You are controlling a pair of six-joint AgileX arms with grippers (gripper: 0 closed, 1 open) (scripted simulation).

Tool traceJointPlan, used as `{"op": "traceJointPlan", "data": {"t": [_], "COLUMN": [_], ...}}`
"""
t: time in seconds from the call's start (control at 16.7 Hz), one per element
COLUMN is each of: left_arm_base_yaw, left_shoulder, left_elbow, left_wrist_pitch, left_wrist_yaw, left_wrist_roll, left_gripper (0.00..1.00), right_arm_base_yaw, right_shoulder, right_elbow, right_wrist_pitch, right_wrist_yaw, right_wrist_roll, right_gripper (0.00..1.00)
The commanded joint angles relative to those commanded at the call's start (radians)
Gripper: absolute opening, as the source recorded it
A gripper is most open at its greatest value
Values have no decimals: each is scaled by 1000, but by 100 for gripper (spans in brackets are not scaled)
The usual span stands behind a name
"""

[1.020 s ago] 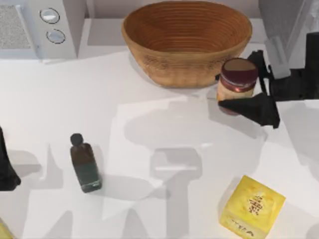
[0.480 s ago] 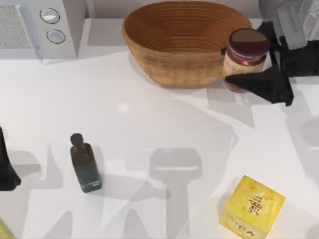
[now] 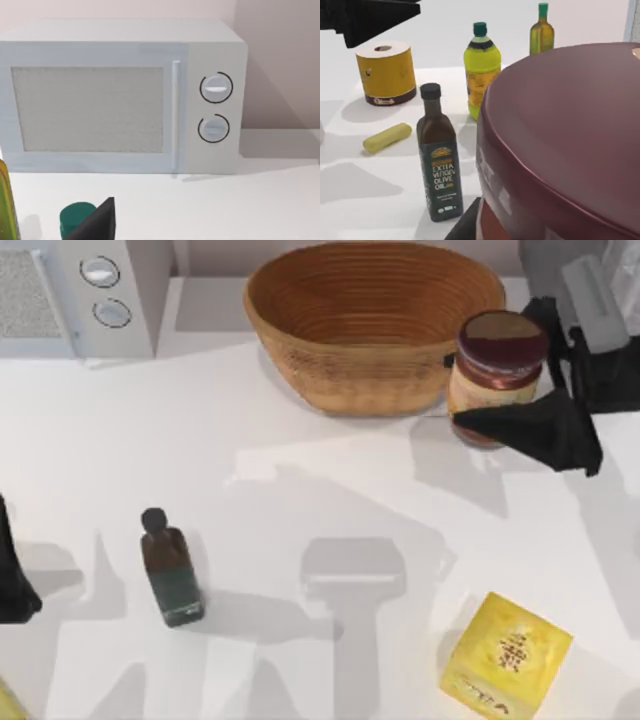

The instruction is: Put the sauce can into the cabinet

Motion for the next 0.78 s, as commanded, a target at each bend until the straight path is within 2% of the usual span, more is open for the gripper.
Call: {"op": "traceJointPlan", "data": {"t": [0.18,0.36,0.78], "left_arm_base_yaw": [0,0,0], "left_shoulder": [0,0,0], "left_elbow": [0,0,0], "left_wrist_pitch": [0,0,0], "left_wrist_yaw": [0,0,0], "left_wrist_roll": [0,0,0], "left_gripper": [100,100,100], "right_arm_base_yaw": [-5,-39,-119], "right_shoulder": [-205,-459,-1116], "right_elbow": [-146,-305,-627], "right_wrist_pitch": [-26,-43,-60], "right_wrist_yaw": [89,236,749], "right_wrist_roll": [45,100,290], "right_gripper": [0,0,0]}}
